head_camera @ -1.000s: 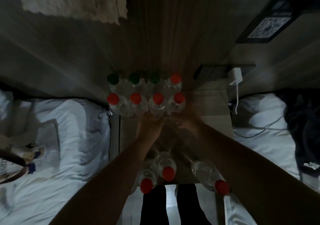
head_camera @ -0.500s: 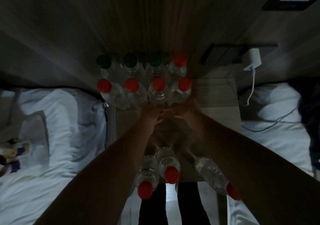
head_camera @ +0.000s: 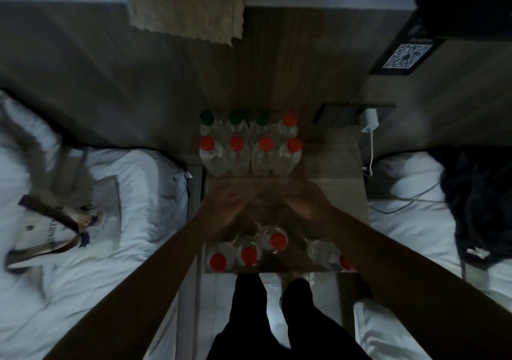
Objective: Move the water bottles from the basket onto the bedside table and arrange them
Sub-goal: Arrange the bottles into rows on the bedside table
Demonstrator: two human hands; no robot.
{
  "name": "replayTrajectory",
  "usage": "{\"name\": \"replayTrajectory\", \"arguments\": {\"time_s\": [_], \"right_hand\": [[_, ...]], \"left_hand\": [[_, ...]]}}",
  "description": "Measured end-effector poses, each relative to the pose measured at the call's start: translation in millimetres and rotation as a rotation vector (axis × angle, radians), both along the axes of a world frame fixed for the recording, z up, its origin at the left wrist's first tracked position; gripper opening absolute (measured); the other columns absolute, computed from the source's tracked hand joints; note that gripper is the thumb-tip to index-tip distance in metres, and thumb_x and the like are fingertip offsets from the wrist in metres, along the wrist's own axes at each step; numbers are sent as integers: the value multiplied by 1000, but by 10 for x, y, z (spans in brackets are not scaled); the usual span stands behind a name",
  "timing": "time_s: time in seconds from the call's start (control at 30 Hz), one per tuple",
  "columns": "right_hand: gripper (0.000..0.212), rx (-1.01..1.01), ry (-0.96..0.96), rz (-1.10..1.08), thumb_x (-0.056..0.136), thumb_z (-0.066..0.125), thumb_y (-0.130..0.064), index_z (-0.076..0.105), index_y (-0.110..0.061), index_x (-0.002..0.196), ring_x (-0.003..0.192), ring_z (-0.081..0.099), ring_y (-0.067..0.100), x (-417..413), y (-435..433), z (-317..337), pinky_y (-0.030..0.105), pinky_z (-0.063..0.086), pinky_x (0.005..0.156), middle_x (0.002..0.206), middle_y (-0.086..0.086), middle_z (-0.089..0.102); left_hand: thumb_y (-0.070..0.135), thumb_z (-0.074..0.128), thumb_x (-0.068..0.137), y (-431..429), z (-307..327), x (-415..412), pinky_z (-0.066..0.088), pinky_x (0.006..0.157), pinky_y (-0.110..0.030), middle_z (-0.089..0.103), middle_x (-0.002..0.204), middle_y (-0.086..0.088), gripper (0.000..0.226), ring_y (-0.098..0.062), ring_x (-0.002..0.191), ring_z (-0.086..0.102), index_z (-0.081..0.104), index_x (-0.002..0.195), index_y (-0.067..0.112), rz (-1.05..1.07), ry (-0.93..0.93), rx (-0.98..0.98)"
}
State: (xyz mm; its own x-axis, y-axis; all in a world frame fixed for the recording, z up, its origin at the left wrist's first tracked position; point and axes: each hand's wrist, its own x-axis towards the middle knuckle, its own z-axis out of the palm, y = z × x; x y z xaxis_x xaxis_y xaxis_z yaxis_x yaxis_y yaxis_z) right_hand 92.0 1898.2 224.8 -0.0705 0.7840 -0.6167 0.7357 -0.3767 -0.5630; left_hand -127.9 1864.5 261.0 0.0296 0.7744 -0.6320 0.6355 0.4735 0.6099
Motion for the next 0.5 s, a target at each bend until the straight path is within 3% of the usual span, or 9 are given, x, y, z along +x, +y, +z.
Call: {"name": "replayTrajectory", "arguments": {"time_s": [0.1,0.13,0.27,0.33,0.4,0.5], "right_hand": [[30,88,8,110,89,59,-23,66,-11,115,105,61,22,-127,-212,412,27,49,94,114,10,67],[28,122,34,110,88,59,-23,67,-12,114,102,61,18,-156,-266,509,21,48,90,112,9,68],[46,209,-2,215,78,48,-52,71,-20,102,91,65,13,-186,-421,559,29,50,84,100,1,72],[38,206,-61,309,86,53,-46,69,-17,105,94,64,14,-194,-520,529,29,49,87,104,3,70],[31,186,-89,342,90,57,-40,67,-15,107,88,59,12,-200,-625,523,23,42,79,105,6,69],[35,122,-66,379,90,62,-31,63,-11,118,98,59,14,-259,-770,550,11,36,75,116,9,66]], "left_hand": [[19,51,95,-309,266,-64,34,102,-29,49,139,-15,39,-29,129,45,50,131,1,13,35,-19],[20,52,95,-409,318,-90,36,100,-30,51,137,-16,39,-30,127,47,51,130,2,30,40,-7],[18,52,95,-670,424,-163,42,74,-21,59,126,-17,31,-30,115,56,57,122,4,43,98,75],[14,51,95,-787,440,-156,45,76,-21,60,124,-18,30,-31,113,57,58,121,1,2,125,124],[13,52,95,-901,460,-134,45,87,-28,62,120,-19,29,-31,109,59,59,118,-3,-52,128,186],[16,64,87,-1008,409,-155,38,73,-18,67,111,-11,29,-19,97,61,63,113,3,-60,84,199]]}}
